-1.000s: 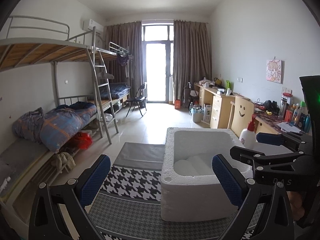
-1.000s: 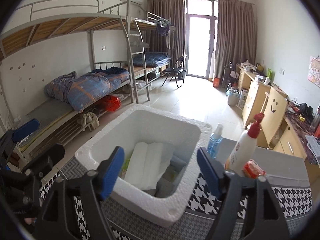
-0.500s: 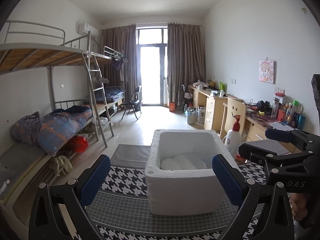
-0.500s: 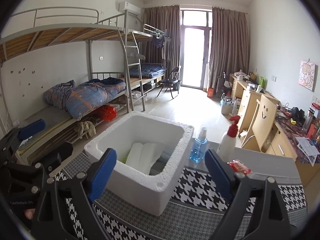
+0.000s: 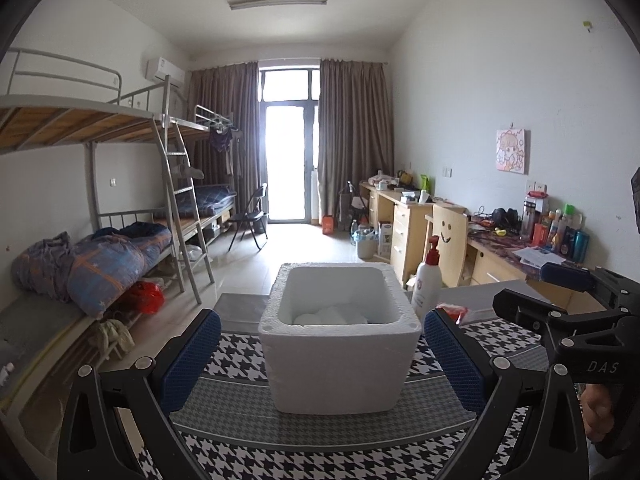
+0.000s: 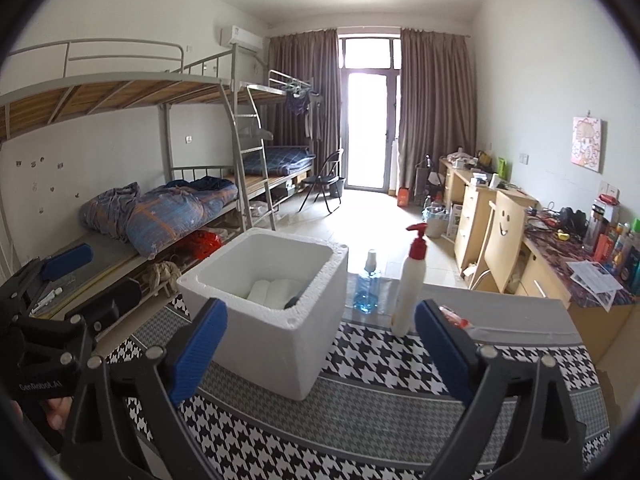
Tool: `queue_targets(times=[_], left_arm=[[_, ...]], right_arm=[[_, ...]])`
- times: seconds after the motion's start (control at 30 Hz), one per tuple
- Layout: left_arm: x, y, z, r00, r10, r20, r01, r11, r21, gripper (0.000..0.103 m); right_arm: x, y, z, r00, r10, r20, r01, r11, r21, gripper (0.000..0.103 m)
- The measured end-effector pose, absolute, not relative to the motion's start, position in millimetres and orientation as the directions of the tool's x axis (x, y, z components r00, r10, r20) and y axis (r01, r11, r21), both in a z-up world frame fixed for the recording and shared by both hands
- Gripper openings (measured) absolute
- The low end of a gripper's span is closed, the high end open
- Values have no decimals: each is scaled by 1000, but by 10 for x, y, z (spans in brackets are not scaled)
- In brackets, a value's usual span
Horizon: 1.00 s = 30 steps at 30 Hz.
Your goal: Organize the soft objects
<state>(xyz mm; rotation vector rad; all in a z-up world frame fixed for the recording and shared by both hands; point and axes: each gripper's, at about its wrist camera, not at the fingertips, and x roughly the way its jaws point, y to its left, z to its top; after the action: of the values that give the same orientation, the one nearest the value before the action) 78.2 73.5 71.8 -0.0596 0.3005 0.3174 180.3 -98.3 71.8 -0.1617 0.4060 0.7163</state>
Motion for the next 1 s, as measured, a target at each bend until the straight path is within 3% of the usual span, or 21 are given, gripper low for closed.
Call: queue_targets(times=[0.33, 1.0], left_arm=[[508, 497, 703, 916, 292, -274, -308, 951, -16, 102], [10, 242, 495, 940, 268, -211, -277, 961, -15, 102]], right_arm=[[1489, -1394, 683, 711, 606, -358, -644, 765, 17, 102], [903, -1837, 459, 762, 590, -267, -610, 792, 11, 102]])
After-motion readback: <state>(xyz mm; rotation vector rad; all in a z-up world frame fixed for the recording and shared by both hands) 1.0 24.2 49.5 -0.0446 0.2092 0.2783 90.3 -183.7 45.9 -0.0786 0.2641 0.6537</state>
